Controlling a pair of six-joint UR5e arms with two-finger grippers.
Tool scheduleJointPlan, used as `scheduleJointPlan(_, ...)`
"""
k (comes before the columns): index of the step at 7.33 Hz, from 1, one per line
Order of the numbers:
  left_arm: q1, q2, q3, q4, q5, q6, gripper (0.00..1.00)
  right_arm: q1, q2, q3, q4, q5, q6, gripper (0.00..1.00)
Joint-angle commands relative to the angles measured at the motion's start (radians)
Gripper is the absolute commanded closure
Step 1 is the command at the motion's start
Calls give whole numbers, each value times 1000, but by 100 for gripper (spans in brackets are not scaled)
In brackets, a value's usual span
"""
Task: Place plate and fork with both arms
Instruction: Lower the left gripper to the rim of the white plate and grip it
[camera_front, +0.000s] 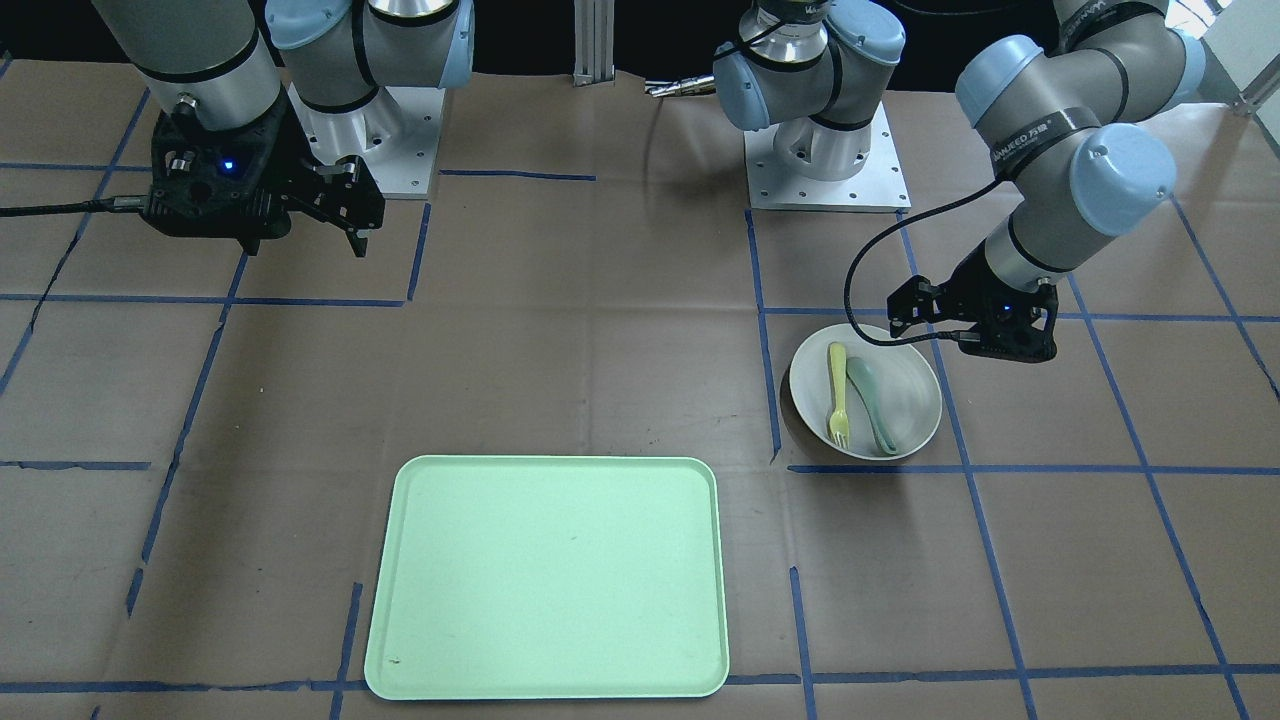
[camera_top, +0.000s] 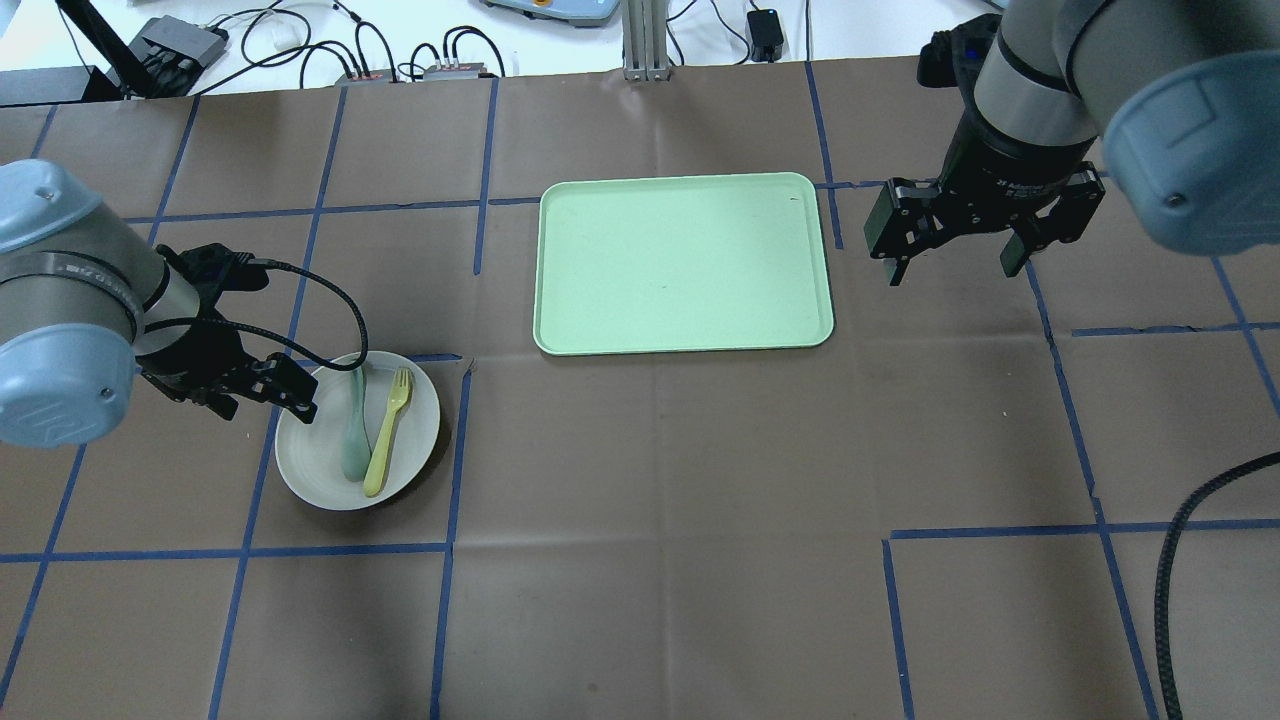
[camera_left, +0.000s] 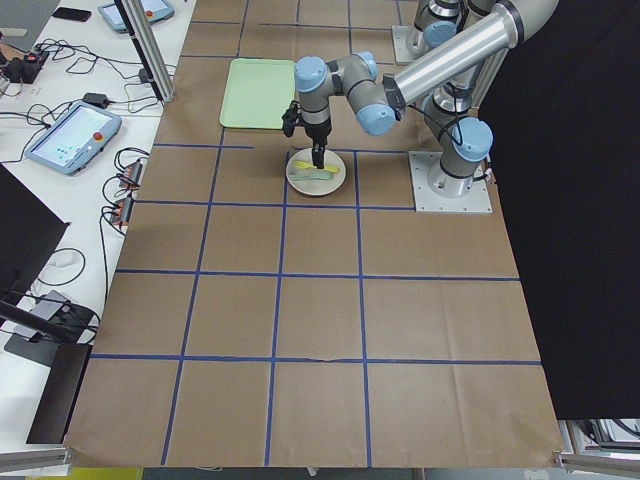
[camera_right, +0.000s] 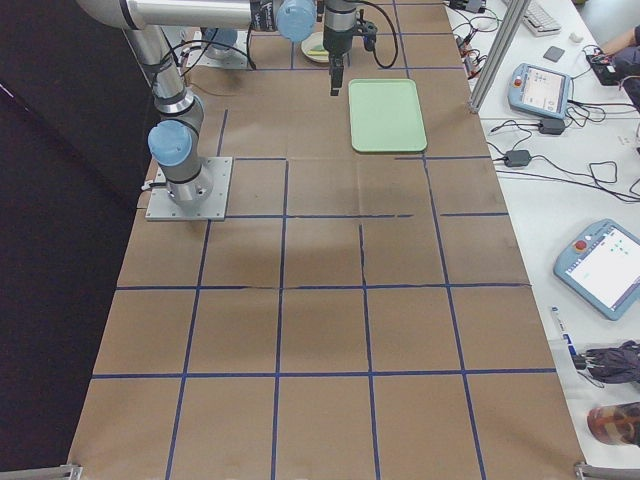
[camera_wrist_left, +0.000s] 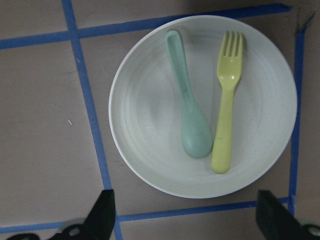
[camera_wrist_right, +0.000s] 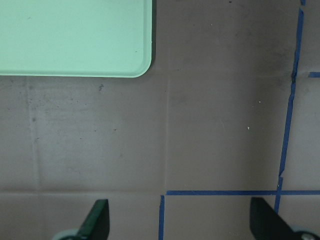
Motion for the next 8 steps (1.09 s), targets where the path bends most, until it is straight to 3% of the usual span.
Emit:
scheduleJointPlan(1, 112, -121, -19, 110, -42, 74, 0, -1, 0, 0, 0, 0, 0, 0)
scheduleJointPlan(2, 144, -149, -22, 109, -118, 104, 0, 1, 0, 0, 0, 0, 0, 0)
scheduleJointPlan(5, 151, -207, -22, 131, -127, 148, 1, 1, 0, 0, 0, 0, 0, 0)
scheduleJointPlan(8, 151, -211, -22, 129, -130, 144, 39, -5, 0, 0, 2, 0, 0, 0)
